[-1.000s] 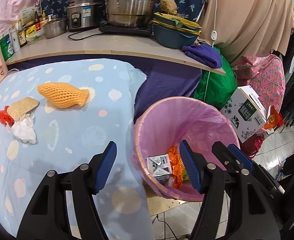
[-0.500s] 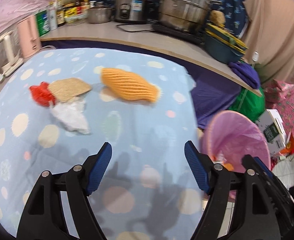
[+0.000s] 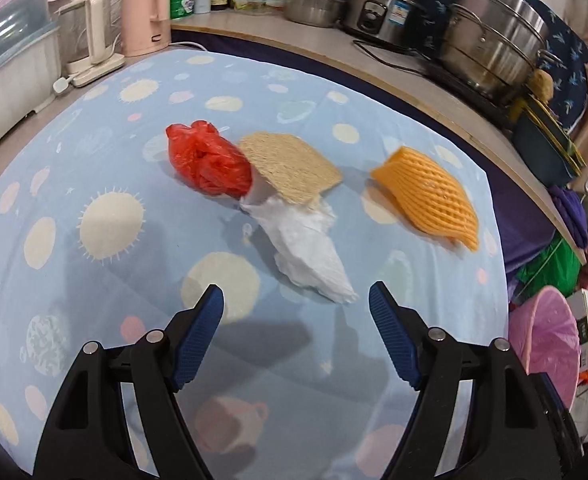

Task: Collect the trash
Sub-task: 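Move both tools back over the table toward the orange foam net and tissue, then grasp the orange foam net with the right gripper while the left grasps the white tissue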

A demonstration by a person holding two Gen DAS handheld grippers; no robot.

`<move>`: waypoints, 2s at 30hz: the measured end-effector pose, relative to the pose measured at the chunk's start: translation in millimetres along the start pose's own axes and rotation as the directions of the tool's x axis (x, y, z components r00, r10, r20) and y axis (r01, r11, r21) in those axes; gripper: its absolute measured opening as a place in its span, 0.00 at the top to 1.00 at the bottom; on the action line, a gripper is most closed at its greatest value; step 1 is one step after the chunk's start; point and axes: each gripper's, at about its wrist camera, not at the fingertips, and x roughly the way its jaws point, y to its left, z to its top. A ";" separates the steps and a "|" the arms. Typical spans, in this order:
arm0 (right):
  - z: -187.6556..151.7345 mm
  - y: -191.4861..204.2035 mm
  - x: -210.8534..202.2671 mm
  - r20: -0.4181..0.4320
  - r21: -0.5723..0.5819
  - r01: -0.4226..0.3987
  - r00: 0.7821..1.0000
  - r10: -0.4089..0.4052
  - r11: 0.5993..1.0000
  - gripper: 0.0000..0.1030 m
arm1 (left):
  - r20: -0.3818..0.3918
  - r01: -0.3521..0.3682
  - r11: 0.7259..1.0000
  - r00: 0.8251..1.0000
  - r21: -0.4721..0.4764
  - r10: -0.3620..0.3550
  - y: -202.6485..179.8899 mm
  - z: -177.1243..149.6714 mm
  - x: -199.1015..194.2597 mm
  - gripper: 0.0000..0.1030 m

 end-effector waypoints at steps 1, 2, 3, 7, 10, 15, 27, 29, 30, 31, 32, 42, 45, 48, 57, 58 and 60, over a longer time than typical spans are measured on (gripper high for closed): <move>0.4 4.9 3.6 -0.004 -0.009 -0.003 1.000 0.003 1.000 0.62 | 0.000 0.000 1.000 1.000 -0.003 0.000 1.9 1.9 2.0 0.31; 0.8 9.3 7.0 -0.010 -0.018 -0.006 1.000 0.006 1.000 0.62 | 0.000 0.003 1.000 1.000 -0.005 -0.003 3.6 4.1 4.2 0.31; 1.2 12.1 9.3 -0.013 -0.023 -0.008 1.000 0.008 1.000 0.62 | 0.000 0.008 1.000 1.000 -0.006 -0.008 4.8 6.2 6.5 0.31; 4.4 24.2 22.1 -0.026 -0.045 -0.016 1.000 0.015 0.999 0.62 | -0.003 0.019 1.000 1.000 -0.006 -0.019 9.3 13.3 15.9 0.41; 9.1 30.9 31.7 -0.034 -0.054 -0.022 0.999 0.020 0.998 0.62 | -0.019 0.033 0.999 0.999 -0.003 -0.033 12.7 16.8 24.5 0.60; 20.1 43.1 46.7 -0.035 -0.080 -0.033 0.999 0.030 0.996 0.62 | -0.051 0.061 0.998 0.997 -0.006 -0.062 21.4 15.9 34.1 0.92; 70.4 72.6 82.3 0.015 -0.152 -0.062 0.998 0.065 0.986 0.48 | -0.043 0.064 0.998 0.997 0.016 -0.063 40.6 -8.1 7.7 0.95; 78.0 77.7 89.7 0.025 -0.167 -0.051 0.998 0.056 0.985 0.43 | -0.045 0.068 0.998 0.997 0.010 -0.067 43.0 -10.1 5.0 0.95; 80.5 79.6 92.9 0.031 -0.175 -0.048 0.998 0.054 0.983 0.41 | -0.047 0.071 0.997 0.996 0.008 -0.071 43.8 -10.8 3.8 0.95; 84.4 82.4 98.6 0.039 -0.187 -0.041 0.998 0.049 0.982 0.37 | -0.047 0.074 0.997 0.996 0.005 -0.074 44.3 -11.0 2.6 0.95; 86.8 84.5 103.9 0.039 -0.195 -0.036 0.998 0.044 0.980 0.36 | -0.047 0.082 0.997 0.996 0.004 -0.081 44.0 -11.7 0.7 0.95; 82.7 81.4 142.4 -0.072 -0.152 -0.057 0.996 0.047 0.987 0.87 | -0.026 0.080 0.997 0.996 0.008 -0.080 41.0 -5.8 -2.7 0.96; 71.8 79.0 127.7 -0.071 -0.145 -0.068 0.996 0.058 0.987 0.89 | -0.023 0.079 0.997 0.997 0.000 -0.079 40.3 -4.2 -3.4 0.97; 57.8 76.9 107.7 -0.072 -0.142 -0.086 0.994 0.077 0.986 0.90 | -0.014 0.084 0.996 0.996 0.011 -0.084 36.3 -5.8 -9.6 0.97; 9.8 59.8 42.6 -0.083 -0.107 -0.127 0.989 0.119 0.986 0.90 | 0.016 0.110 0.993 0.994 0.033 -0.111 23.4 -18.6 -44.9 0.97; 4.6 57.8 33.9 -0.081 -0.107 -0.128 0.989 0.120 0.986 0.90 | 0.019 0.111 0.993 0.994 0.035 -0.111 22.3 -20.6 -48.7 0.97; -3.3 52.9 20.3 -0.078 -0.096 -0.130 0.989 0.123 0.987 0.90 | 0.026 0.120 0.992 0.992 0.045 -0.121 18.5 -25.2 -59.1 0.97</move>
